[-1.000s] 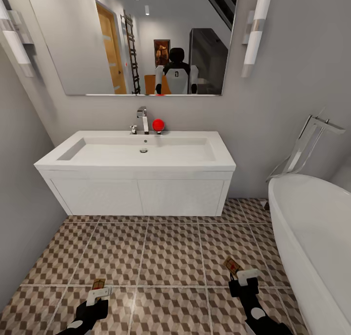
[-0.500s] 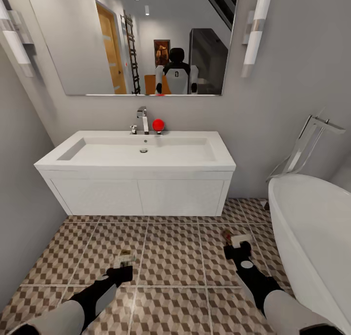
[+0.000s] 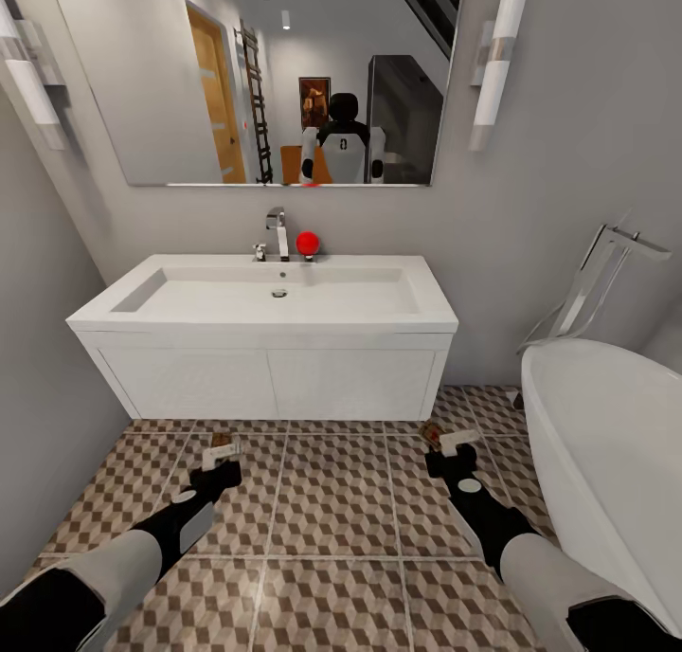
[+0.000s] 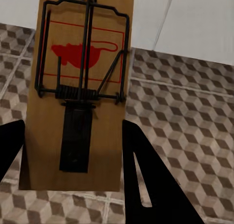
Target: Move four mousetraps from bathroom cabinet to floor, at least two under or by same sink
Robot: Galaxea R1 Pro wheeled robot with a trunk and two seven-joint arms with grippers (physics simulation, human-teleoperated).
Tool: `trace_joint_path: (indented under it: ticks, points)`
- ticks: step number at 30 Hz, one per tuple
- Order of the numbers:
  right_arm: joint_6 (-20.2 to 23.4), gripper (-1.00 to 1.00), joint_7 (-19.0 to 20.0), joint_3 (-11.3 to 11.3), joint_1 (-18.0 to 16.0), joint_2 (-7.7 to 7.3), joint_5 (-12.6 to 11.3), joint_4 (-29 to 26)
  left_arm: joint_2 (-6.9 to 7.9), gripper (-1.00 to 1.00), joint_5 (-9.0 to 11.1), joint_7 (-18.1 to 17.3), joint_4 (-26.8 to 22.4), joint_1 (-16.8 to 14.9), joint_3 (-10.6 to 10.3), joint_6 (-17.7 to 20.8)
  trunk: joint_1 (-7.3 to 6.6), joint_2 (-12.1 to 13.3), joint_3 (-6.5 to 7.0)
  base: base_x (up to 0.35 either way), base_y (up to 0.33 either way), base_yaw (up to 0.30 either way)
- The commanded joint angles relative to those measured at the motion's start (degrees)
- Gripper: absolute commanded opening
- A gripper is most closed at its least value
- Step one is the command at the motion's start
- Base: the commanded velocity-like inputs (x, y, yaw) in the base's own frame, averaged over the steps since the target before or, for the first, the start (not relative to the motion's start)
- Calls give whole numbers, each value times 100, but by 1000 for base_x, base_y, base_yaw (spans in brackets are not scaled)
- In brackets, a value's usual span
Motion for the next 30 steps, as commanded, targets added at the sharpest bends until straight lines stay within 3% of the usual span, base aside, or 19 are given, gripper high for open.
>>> trace_joint_path:
  ticks: [1,15,22,30]
  points:
    - [-3,-100,-36,33,-4,-3,20,10,1,-100,22,41,3,-2,-49,7,0,-2,-5,0,0,0]
    - [-17,-100,-39,26,-2,-8,9,22,-51,-100,29,-7,11,-3,-48,27,0,-2,-5,0,0,0]
    - [-377,-100,-44,40,44,-11,27,20,-55,-100,29,-18,10,-3,-49,27,0,-2,-5,0,0,0]
    - [-434,-100,-44,41,65,-11,32,20,-65,-100,30,-19,10,-3,-53,27,0,-2,-5,-5,0,0]
